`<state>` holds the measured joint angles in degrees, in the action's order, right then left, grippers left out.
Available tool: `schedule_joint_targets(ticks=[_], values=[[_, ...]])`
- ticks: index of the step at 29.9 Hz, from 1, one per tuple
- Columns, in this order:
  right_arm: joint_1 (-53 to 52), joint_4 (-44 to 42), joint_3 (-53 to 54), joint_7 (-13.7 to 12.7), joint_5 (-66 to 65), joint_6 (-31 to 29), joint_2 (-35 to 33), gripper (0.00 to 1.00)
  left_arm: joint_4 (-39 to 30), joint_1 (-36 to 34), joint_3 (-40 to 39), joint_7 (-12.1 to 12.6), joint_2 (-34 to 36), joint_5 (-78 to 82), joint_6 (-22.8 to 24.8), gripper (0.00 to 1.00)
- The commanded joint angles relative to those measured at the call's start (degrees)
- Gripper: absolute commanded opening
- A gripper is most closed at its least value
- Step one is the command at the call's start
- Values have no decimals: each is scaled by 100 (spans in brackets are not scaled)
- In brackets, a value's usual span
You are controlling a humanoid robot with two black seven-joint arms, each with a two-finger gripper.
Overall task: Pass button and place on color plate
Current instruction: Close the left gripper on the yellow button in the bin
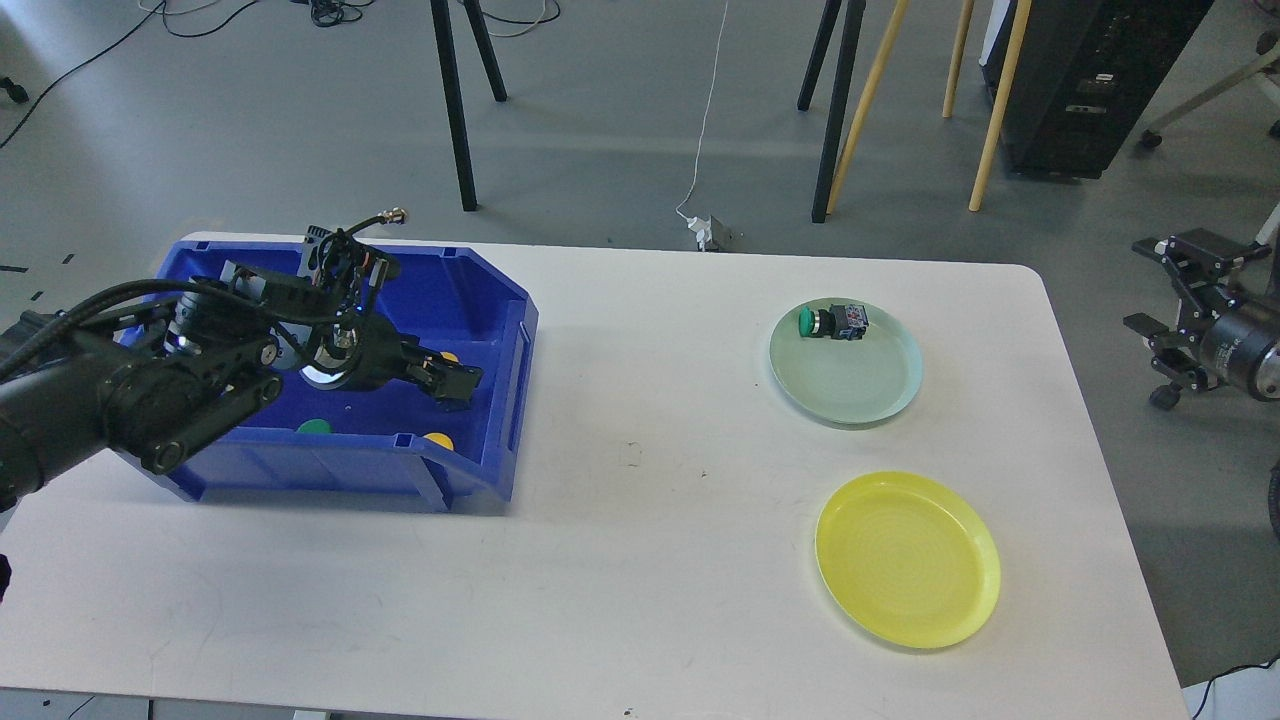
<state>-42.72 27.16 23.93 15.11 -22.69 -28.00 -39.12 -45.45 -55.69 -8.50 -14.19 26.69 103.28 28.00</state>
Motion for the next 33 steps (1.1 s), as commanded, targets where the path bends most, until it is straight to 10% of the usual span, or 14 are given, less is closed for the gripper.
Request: schedule_joint_targets(ticks=[1,29,33], values=[[1,0,7,1,2,0,1,88,203,14,41,-31,-172,-1,0,95],[-17,18,7,9,2,0,1,88,959,-56,446,-268,-533,-124,-348,83],[-8,18,7,9,2,0,1,88,968,-74,490,-277,-542,-115,-365,64]])
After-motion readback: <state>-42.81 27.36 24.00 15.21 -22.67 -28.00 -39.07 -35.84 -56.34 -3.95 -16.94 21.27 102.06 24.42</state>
